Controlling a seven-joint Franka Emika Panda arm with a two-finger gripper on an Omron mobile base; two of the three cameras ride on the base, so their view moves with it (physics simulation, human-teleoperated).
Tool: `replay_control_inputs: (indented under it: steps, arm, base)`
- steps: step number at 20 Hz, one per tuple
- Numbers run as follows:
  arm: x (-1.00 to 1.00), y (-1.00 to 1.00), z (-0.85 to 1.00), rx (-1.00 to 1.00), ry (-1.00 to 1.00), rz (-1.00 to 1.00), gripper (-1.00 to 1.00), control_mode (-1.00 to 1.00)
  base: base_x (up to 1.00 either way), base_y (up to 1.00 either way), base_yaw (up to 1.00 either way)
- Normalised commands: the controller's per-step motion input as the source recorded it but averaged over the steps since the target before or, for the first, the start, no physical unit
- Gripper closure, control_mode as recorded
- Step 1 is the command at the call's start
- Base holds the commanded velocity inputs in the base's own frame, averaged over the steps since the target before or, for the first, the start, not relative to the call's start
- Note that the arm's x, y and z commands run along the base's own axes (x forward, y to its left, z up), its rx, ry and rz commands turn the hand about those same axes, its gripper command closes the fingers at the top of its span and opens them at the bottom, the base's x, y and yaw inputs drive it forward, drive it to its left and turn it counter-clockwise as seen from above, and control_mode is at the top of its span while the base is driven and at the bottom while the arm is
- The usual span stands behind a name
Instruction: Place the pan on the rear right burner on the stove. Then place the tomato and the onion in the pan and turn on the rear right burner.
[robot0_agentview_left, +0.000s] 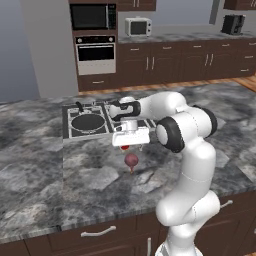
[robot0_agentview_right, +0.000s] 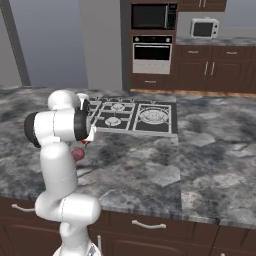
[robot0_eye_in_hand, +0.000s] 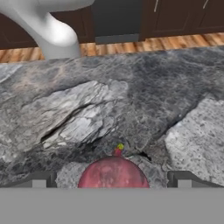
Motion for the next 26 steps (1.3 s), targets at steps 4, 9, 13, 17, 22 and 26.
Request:
replay_control_inputs:
  steps: [4, 9, 13, 17, 22, 26]
  arm:
    - [0.24, 0.0, 0.0, 0.0, 0.0, 0.0, -1.0, -1.0]
    - [-0.05, 0.0, -0.02, 0.0, 0.0, 0.0, -1.0, -1.0]
    - [0.0, 0.0, -0.26, 0.0, 0.0, 0.0, -1.0, -1.0]
    - [0.0, 0.0, -0.24, 0.0, 0.0, 0.0, -1.0, -1.0]
    - [0.0, 0.0, -0.16, 0.0, 0.0, 0.0, -1.0, -1.0]
    - [-0.13, 0.0, -0.14, 0.0, 0.03, 0.0, -1.0, -1.0]
  base:
    - [0.0, 0.0, 0.0]
    - [0.0, 0.0, 0.0]
    - [0.0, 0.0, 0.0]
    - [0.0, 0.0, 0.0]
    - [0.0, 0.0, 0.0]
    - [0.0, 0.0, 0.0]
